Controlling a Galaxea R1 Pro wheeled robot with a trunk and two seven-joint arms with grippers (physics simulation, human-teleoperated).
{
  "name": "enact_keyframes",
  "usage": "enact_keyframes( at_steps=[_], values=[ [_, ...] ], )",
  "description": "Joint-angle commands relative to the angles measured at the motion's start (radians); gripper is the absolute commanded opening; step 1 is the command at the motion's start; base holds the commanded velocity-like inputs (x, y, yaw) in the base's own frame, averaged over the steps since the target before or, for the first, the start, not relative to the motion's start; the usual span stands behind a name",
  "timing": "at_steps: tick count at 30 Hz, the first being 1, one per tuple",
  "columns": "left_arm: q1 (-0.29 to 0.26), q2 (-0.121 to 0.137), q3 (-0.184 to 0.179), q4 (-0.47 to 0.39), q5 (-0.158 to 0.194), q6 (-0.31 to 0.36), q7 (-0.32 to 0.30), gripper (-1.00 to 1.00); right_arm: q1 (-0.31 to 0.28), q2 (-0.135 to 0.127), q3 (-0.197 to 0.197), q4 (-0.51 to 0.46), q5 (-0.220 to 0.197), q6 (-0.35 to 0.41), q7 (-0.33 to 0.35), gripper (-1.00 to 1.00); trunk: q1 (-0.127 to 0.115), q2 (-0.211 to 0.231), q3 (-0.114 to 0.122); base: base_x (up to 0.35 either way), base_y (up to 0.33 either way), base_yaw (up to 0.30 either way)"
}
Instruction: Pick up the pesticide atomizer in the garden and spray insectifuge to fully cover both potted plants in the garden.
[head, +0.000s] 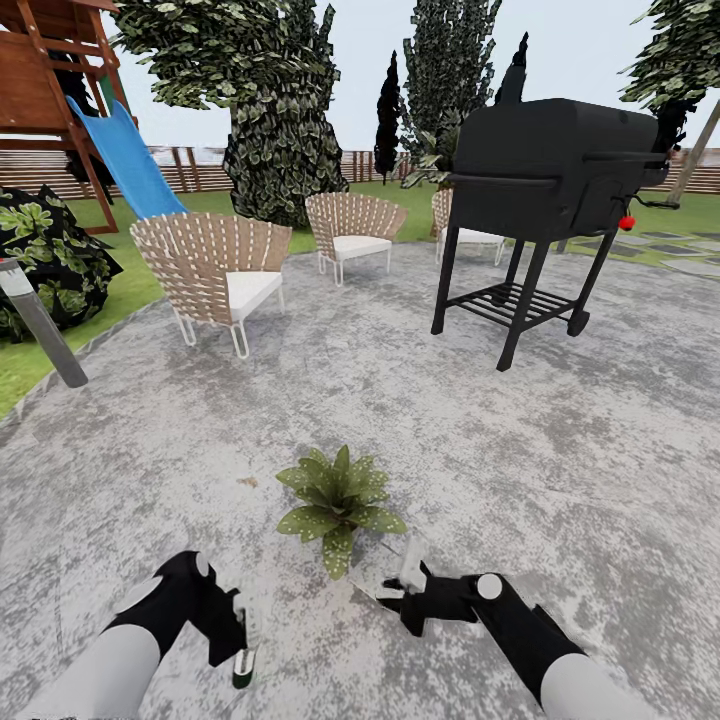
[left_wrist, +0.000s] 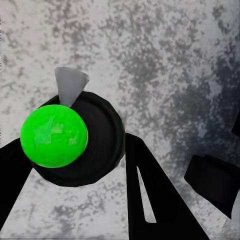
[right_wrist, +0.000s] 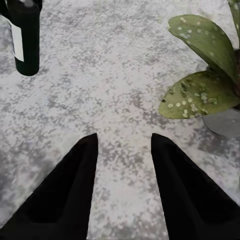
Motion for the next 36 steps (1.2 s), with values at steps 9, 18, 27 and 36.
enact_keyframes(
  at_steps=[9,18,27,36],
  values=[
    [-0.023,-0.050,0.006,-0.002,-0.008,0.050,-0.001,-1.00,-0.015,0.077,0.003,-0.017,0.011,-0.005,0.013,-1.00,0.000,0.000,-0.001,0.000,0.000,0.000],
    [-0.025,-0.078,0.006,-0.001,-0.006,0.047,0.006,-1.00,-0.023,0.130,0.038,-0.018,0.012,-0.005,0.046,-1.00,0.000,0.000,-0.001,0.000,0.000,0.000],
    [-0.026,-0.075,0.006,0.001,-0.003,0.012,0.001,-1.00,-0.024,0.129,0.058,-0.017,0.012,-0.006,0.045,-1.00,0.000,0.000,-0.001,0.000,0.000,0.000],
    [-0.027,-0.079,0.007,0.005,0.004,-0.015,-0.009,-1.00,-0.023,0.124,0.058,-0.015,0.013,-0.007,0.043,-1.00,0.000,0.000,-0.001,0.000,0.000,0.000]
  ],
)
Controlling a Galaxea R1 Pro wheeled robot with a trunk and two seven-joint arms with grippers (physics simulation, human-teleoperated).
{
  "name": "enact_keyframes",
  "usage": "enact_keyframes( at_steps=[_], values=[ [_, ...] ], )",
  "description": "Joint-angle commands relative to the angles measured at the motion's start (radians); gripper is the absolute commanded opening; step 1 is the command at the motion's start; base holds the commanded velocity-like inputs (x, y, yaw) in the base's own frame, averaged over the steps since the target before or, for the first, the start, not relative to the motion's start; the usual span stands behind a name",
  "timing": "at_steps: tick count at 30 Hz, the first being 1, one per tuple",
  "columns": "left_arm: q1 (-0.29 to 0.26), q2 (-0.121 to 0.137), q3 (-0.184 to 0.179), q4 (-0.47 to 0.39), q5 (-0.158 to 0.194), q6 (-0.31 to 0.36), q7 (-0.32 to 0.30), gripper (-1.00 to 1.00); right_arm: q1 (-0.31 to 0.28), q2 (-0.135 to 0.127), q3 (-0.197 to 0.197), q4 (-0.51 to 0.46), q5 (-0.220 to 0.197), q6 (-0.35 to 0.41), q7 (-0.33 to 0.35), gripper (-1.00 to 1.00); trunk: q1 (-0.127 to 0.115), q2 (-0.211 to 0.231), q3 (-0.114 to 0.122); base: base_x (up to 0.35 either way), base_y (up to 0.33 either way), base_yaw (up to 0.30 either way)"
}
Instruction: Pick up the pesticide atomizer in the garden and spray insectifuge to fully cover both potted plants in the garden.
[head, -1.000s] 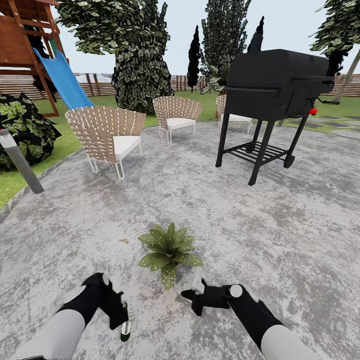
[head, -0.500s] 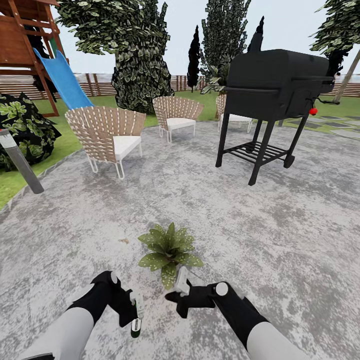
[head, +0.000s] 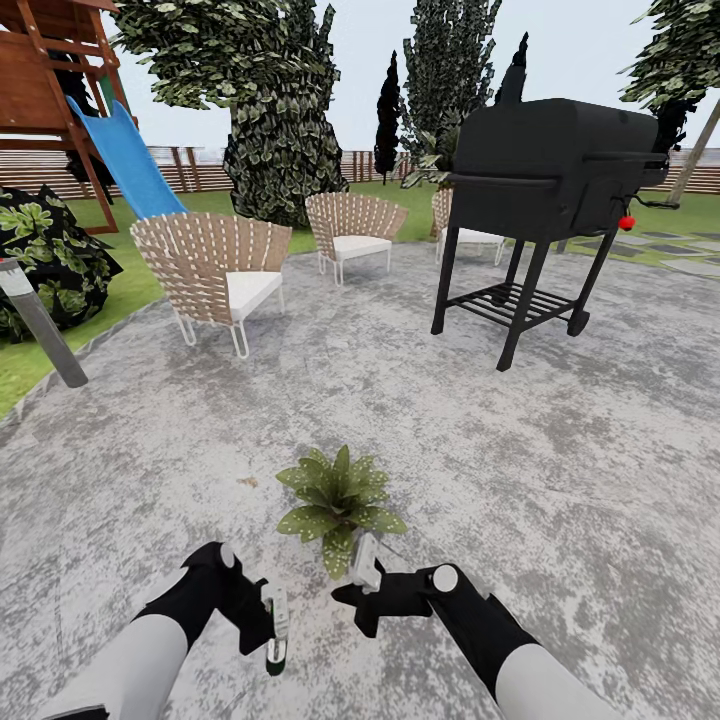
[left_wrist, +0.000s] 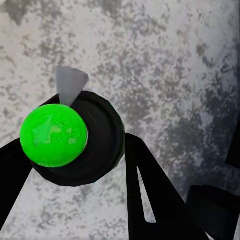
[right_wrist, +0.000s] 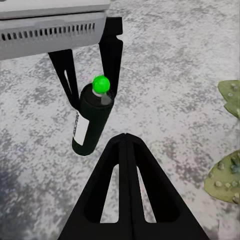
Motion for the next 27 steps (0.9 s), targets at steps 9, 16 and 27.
enact_keyframes(
  at_steps=[9,16,27],
  values=[
    [-0.008,-0.020,0.014,0.006,0.002,-0.061,-0.075,-1.00,-0.001,-0.002,-0.001,0.002,0.012,-0.007,-0.002,-1.00,0.000,0.000,-0.001,0.000,0.000,0.000],
    [-0.008,-0.034,0.014,0.008,0.046,-0.076,-0.068,-1.00,0.000,-0.002,-0.002,0.002,0.084,-0.007,-0.004,-1.00,0.000,0.000,-0.001,0.000,0.000,0.000],
    [0.002,-0.051,0.015,0.019,0.048,-0.085,-0.012,-1.00,-0.001,-0.002,-0.004,0.001,0.088,-0.009,-0.004,-1.00,0.000,0.000,-0.001,0.000,0.000,0.000]
  ],
)
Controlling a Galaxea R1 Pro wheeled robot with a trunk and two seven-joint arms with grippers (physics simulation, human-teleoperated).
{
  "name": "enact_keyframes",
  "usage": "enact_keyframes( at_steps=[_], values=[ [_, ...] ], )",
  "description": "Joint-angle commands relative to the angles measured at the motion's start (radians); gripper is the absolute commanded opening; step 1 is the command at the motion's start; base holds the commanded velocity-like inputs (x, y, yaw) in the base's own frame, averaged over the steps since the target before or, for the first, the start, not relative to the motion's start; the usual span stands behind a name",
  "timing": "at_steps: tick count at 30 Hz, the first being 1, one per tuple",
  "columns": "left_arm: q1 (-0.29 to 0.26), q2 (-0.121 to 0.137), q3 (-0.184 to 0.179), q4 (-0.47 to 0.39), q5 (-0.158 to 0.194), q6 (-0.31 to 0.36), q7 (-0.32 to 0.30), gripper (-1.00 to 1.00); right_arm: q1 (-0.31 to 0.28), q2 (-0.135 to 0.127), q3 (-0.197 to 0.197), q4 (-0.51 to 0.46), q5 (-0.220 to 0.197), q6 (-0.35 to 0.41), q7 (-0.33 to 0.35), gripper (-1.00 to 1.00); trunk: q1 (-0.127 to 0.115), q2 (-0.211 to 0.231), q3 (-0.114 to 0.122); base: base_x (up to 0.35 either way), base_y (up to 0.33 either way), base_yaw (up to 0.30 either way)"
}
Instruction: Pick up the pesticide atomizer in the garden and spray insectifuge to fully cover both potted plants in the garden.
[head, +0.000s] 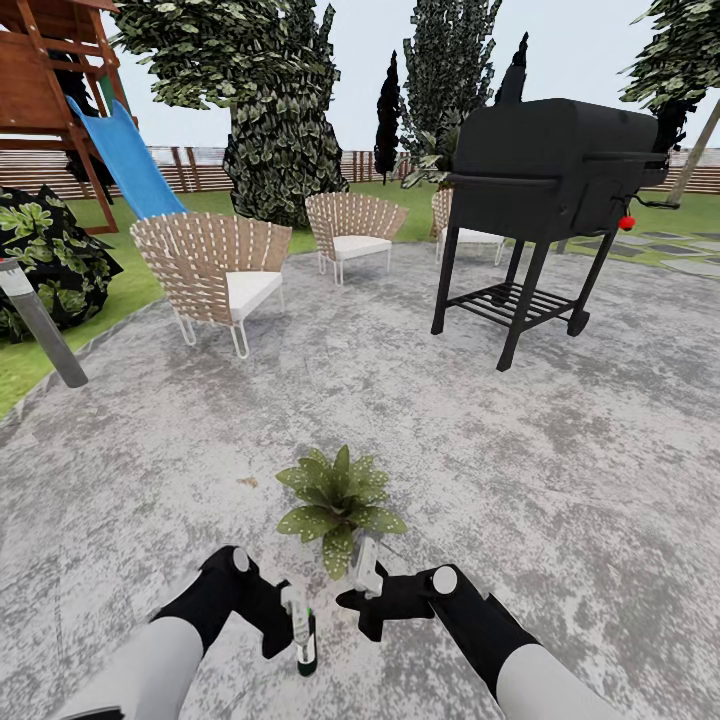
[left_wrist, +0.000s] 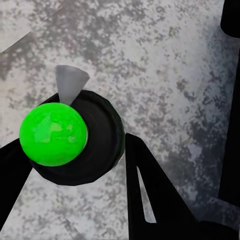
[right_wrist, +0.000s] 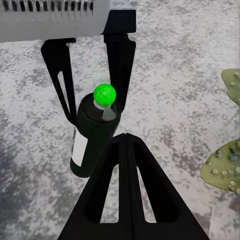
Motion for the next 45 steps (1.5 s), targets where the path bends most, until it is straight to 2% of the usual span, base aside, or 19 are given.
enact_keyframes(
  at_steps=[1,4,6,11,26,27,30,32,45],
  values=[
    [0.000,-0.003,0.008,0.003,-0.008,-0.002,-0.001,-1.00,0.000,0.000,-0.001,-0.001,0.010,-0.006,0.000,-1.00,0.000,0.000,-0.001,0.000,0.000,0.000],
    [-0.001,-0.015,0.008,0.008,-0.007,-0.004,0.003,-1.00,0.000,0.000,-0.001,-0.001,0.010,-0.006,0.000,-1.00,0.000,0.000,-0.001,0.000,0.000,0.000],
    [0.000,-0.021,0.008,0.009,-0.006,-0.028,0.003,-1.00,0.000,0.000,-0.001,-0.001,0.010,-0.006,0.000,-1.00,0.000,0.000,-0.001,0.000,0.000,0.000],
    [-0.001,-0.024,0.008,0.015,0.039,-0.052,0.001,-1.00,0.000,0.000,-0.001,-0.001,0.010,-0.006,0.000,-1.00,0.000,0.000,-0.001,0.000,0.000,0.000],
    [-0.003,-0.044,0.009,0.031,0.042,-0.053,-0.004,-1.00,0.000,0.000,-0.001,0.000,0.010,-0.007,-0.001,-1.00,0.000,0.000,-0.001,0.000,0.000,0.000],
    [-0.003,-0.044,0.010,0.030,0.049,-0.053,-0.004,-1.00,0.000,0.000,-0.001,0.000,0.010,-0.007,-0.001,-1.00,0.000,0.000,-0.001,0.000,0.000,0.000],
    [-0.005,-0.043,0.008,0.029,0.106,-0.055,-0.006,-1.00,0.000,0.000,-0.001,0.000,0.010,-0.007,-0.001,-1.00,0.000,0.000,-0.001,0.000,0.000,0.000],
    [-0.006,-0.042,0.007,0.030,0.120,-0.057,-0.007,-1.00,0.000,0.000,-0.001,0.001,0.010,-0.007,-0.001,-1.00,0.000,0.000,-0.001,0.000,0.000,0.000],
    [-0.007,-0.040,0.007,0.030,0.125,-0.058,-0.009,-1.00,0.000,0.000,-0.001,0.002,0.010,-0.007,-0.001,-1.00,0.000,0.000,-0.001,0.000,0.000,0.000]
  ],
)
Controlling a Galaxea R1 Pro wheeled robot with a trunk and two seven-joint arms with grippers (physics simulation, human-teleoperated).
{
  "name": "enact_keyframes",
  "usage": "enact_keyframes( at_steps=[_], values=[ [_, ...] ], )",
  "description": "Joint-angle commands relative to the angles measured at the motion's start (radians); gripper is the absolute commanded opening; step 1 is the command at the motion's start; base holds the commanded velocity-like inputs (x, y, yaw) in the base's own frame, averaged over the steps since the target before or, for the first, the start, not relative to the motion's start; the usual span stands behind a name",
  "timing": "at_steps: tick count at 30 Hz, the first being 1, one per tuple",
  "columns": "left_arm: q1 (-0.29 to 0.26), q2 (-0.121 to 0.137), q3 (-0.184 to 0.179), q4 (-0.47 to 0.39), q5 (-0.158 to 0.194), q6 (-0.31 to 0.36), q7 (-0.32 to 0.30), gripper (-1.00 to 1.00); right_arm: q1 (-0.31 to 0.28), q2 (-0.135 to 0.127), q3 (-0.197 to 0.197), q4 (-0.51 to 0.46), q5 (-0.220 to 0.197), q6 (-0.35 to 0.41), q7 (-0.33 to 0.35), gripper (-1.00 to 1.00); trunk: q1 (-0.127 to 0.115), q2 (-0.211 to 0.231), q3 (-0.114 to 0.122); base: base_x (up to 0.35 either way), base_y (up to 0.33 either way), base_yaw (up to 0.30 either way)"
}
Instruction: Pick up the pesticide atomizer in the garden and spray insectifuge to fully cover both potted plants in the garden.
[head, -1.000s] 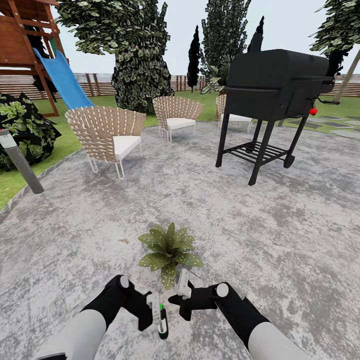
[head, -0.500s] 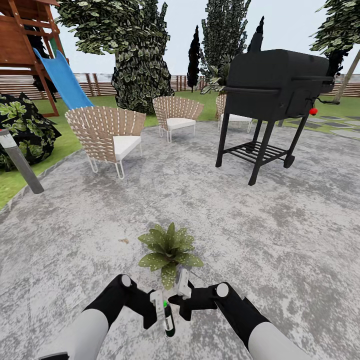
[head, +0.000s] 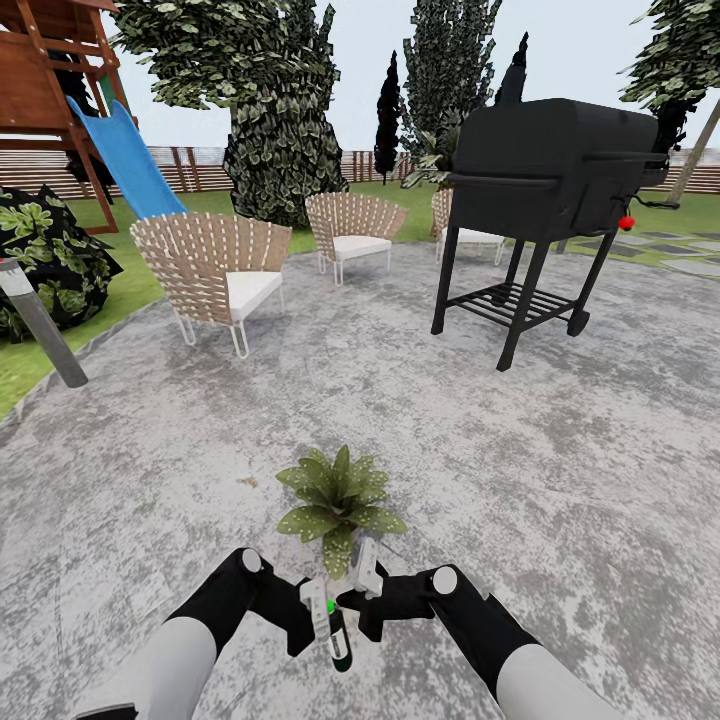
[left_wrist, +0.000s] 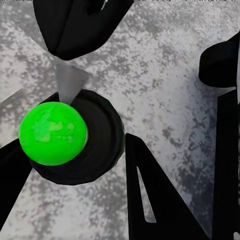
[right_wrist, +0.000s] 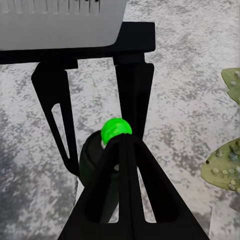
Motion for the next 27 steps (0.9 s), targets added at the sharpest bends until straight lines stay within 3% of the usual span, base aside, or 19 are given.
enact_keyframes(
  at_steps=[1,27],
  values=[
    [-0.001,-0.002,0.009,-0.001,-0.010,-0.007,-0.005,-1.00,0.000,0.000,-0.001,-0.001,0.010,-0.006,0.000,-1.00,0.000,0.000,-0.001,0.000,0.000,0.000],
    [-0.005,-0.003,0.010,-0.001,-0.008,-0.007,-0.018,-1.00,0.000,0.000,-0.003,0.002,0.012,-0.006,-0.001,-1.00,0.000,0.000,-0.001,0.000,0.000,0.000]
  ],
)
